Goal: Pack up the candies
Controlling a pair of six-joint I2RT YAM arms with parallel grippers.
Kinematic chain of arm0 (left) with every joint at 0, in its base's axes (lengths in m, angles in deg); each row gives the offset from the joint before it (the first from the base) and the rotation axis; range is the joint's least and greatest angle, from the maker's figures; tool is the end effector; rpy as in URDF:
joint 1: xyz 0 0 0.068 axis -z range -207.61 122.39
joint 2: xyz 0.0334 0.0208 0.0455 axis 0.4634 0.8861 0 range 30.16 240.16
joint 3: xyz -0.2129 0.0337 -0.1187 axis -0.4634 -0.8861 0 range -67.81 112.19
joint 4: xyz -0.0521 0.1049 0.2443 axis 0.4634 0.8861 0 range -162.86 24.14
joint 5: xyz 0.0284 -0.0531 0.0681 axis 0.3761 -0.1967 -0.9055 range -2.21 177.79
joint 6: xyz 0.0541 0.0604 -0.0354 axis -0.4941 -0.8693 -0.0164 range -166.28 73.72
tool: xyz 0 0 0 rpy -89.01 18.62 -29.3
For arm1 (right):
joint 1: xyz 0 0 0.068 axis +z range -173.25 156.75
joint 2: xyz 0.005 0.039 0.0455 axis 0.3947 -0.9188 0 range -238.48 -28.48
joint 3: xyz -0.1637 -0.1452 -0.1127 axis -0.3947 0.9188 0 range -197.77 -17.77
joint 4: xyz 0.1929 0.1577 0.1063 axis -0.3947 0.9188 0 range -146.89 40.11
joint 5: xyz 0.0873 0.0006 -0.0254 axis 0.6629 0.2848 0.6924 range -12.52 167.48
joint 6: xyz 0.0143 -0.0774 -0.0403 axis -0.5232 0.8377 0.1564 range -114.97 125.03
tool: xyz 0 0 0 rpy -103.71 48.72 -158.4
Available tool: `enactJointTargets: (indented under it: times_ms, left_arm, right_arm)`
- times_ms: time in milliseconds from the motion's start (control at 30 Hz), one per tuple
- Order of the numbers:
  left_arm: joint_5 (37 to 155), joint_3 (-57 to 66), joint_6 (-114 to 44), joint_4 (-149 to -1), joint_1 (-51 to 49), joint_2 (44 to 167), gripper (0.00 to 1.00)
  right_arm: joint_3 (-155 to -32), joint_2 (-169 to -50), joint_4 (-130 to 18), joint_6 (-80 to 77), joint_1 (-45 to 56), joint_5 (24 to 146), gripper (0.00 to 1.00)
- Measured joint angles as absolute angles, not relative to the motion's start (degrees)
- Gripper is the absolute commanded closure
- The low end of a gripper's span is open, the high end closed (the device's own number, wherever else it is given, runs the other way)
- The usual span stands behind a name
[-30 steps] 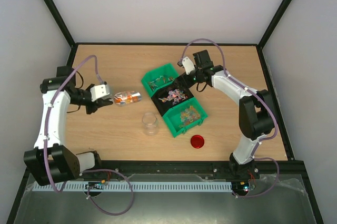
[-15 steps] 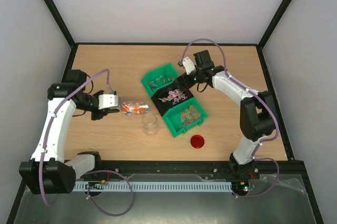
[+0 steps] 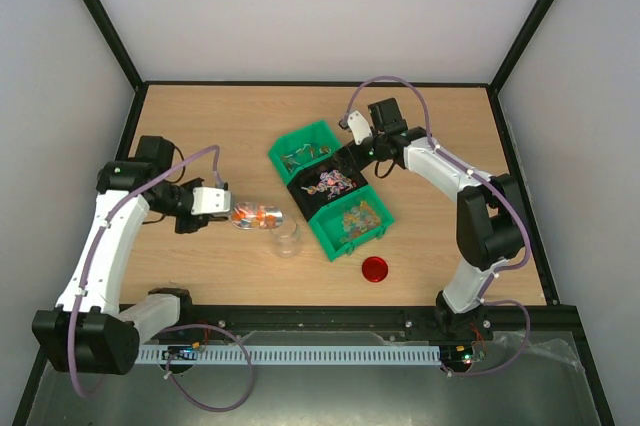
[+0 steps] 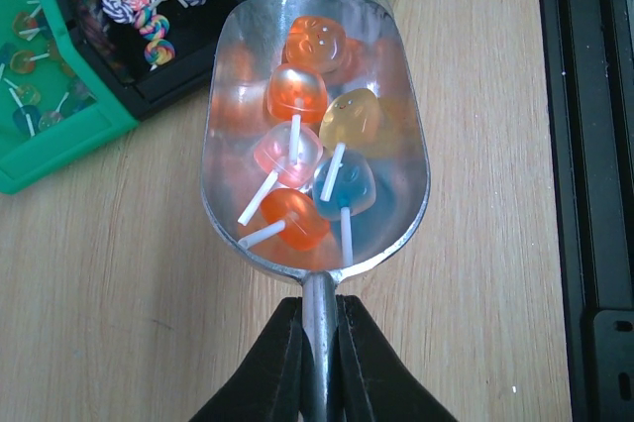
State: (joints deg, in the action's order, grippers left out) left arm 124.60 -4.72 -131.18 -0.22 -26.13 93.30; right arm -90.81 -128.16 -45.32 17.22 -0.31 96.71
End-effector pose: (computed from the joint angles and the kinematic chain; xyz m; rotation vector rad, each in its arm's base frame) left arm 0.2078 -0.0525 0.2533 1.7834 1.7169 -0.3637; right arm 0.3869 0.1918 0.1940 -0.8473 2.0694 0.4772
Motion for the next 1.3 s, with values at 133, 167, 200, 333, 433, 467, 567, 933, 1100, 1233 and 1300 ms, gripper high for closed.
enactJointTargets:
  times_ms: [133, 167, 200, 333, 433, 467, 567, 933, 1100, 1233, 1300]
  left_arm:
    - [123.3, -4.7, -130.3, -0.4, -24.4, 93.5, 0.98]
    - [123.1, -4.7, -130.1, -0.5, -24.1, 93.6, 0.98]
    - [122.8, -4.7, -129.9, -0.5, -23.7, 93.6, 0.98]
    - [121.8, -4.7, -129.4, -0.6, -22.6, 93.9, 0.98]
    - [120.9, -4.7, -128.8, -0.8, -21.9, 94.3, 0.98]
    - [120.6, -4.7, -128.5, -1.0, -21.7, 94.4, 0.98]
    - [119.7, -4.7, -127.5, -1.5, -20.6, 94.9, 0.98]
    - [116.7, -3.9, -123.9, -1.9, -17.2, 96.4, 0.98]
    - [115.9, -3.1, -122.9, -2.0, -16.3, 96.6, 0.98]
    - [115.5, -2.8, -122.0, -2.3, -16.3, 96.6, 0.98]
    - [115.1, -2.8, -121.7, -2.4, -16.2, 96.8, 0.98]
  right_arm:
    - [-90.4, -128.1, -45.6, 17.0, -0.3, 96.7, 0.01]
    - [-90.3, -128.1, -45.6, 17.0, -0.3, 96.7, 0.01]
    - [-90.2, -128.1, -45.6, 17.0, -0.3, 96.7, 0.01]
    - [-90.2, -128.1, -45.6, 17.0, -0.3, 96.6, 0.01]
    - [-90.2, -128.1, -45.6, 16.8, -0.3, 96.6, 0.01]
    - [-90.2, -128.1, -45.6, 16.7, -0.3, 96.6, 0.01]
    - [-90.2, -128.1, -45.6, 16.6, -0.3, 96.6, 0.01]
    - [-89.8, -128.1, -45.7, 16.4, -0.3, 96.6, 0.01]
    - [-89.5, -128.1, -45.7, 16.4, -0.3, 96.6, 0.01]
    - [-89.5, -128.1, -45.8, 16.4, -0.3, 96.6, 0.01]
    - [-89.5, -128.1, -45.8, 16.4, -0.3, 96.6, 0.01]
